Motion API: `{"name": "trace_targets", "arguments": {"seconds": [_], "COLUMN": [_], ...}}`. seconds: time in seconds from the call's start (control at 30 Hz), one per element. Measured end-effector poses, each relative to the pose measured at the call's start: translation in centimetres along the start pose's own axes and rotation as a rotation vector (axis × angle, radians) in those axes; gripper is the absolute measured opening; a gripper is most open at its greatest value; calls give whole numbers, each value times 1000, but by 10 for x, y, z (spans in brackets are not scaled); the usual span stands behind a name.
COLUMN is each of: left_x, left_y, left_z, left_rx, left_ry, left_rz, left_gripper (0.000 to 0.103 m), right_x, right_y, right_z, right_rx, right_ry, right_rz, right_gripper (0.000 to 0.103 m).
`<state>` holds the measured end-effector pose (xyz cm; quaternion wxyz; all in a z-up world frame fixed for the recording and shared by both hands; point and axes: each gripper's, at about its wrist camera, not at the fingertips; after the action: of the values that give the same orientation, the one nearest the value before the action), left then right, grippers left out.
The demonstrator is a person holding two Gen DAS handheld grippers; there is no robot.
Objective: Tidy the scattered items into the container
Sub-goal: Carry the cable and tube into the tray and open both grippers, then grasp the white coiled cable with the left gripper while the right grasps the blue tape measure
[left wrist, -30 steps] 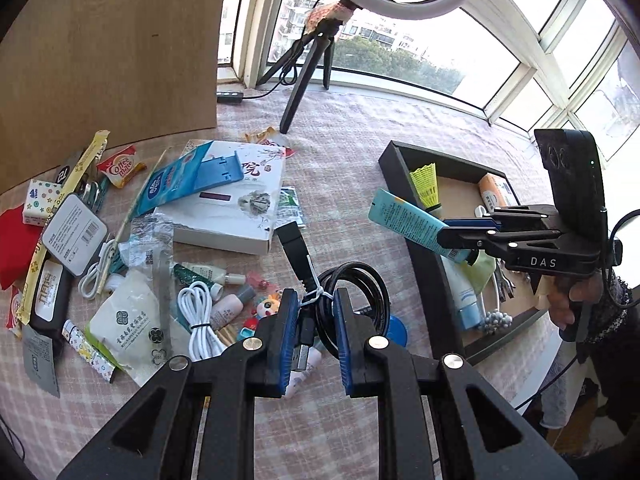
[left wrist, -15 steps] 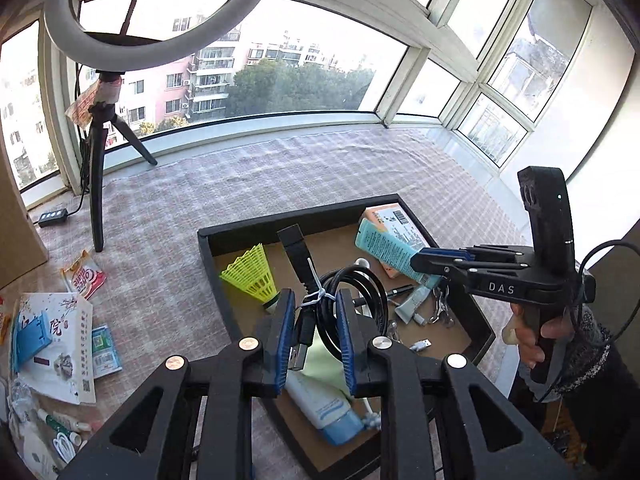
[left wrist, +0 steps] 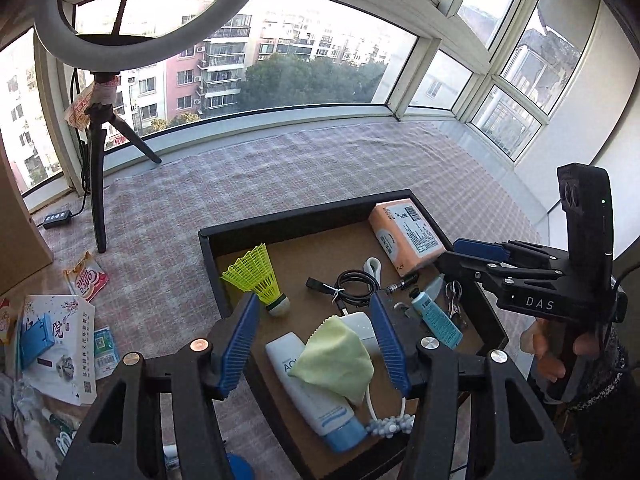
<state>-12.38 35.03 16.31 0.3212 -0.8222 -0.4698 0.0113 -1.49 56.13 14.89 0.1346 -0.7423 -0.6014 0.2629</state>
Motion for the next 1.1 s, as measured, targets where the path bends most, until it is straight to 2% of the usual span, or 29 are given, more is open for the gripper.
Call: {"name": "trace_targets", "arguments": {"seconds": [0.13, 0.27, 0.37, 0.47, 0.53, 0.57, 0.63, 0.77, 0.87, 0.9, 1.1], "left_x": [-22, -67, -111, -153, -177, -186, -200, -214, -216, -217, -217], "left_y": [21, 55, 86, 117, 138, 147, 162, 179, 183, 182, 176], "left_z": [-27, -57, -78, -93, -98, -99, -99, -93, -84, -81, -64], "left_rx": [7, -2, -24, -49, -70, -82, -106, -136, -160, -166, -200], "left_ry": [-24, -95, -178, -247, -273, -282, -288, -279, -267, -264, -251], "left_rz": [-20, -71, -142, -227, -282, -303, -335, -372, -372, -371, -358], "left_gripper": [54, 54, 54, 54, 53, 50, 45, 44, 44, 44, 43], "right_x": [-35, -79, -116, -158, -184, -196, -216, -249, -268, -273, -282], "right_y": [4, 9, 17, 28, 39, 45, 54, 68, 79, 81, 86], "right_z": [8, 20, 34, 53, 67, 73, 87, 111, 126, 129, 143], "right_rx": [-26, -72, -123, -196, -234, -248, -287, -349, -396, -410, -449], "right_ry": [-58, -134, -195, -204, -180, -173, -175, -155, -122, -119, -111], "right_rz": [-87, -183, -257, -369, -461, -511, -597, -765, -872, -897, -967], "right_gripper": [47, 47, 47, 47, 47, 47, 47, 44, 30, 26, 26]}}
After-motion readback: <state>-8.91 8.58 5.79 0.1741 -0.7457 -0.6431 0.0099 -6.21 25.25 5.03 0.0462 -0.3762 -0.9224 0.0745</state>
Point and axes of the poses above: each gripper's, at about its wrist camera, not at the fingertips, and z roughly the way its jaws point, x to its right, y to its underside, and after that the axes turned 3 degrees about -x, right-handed
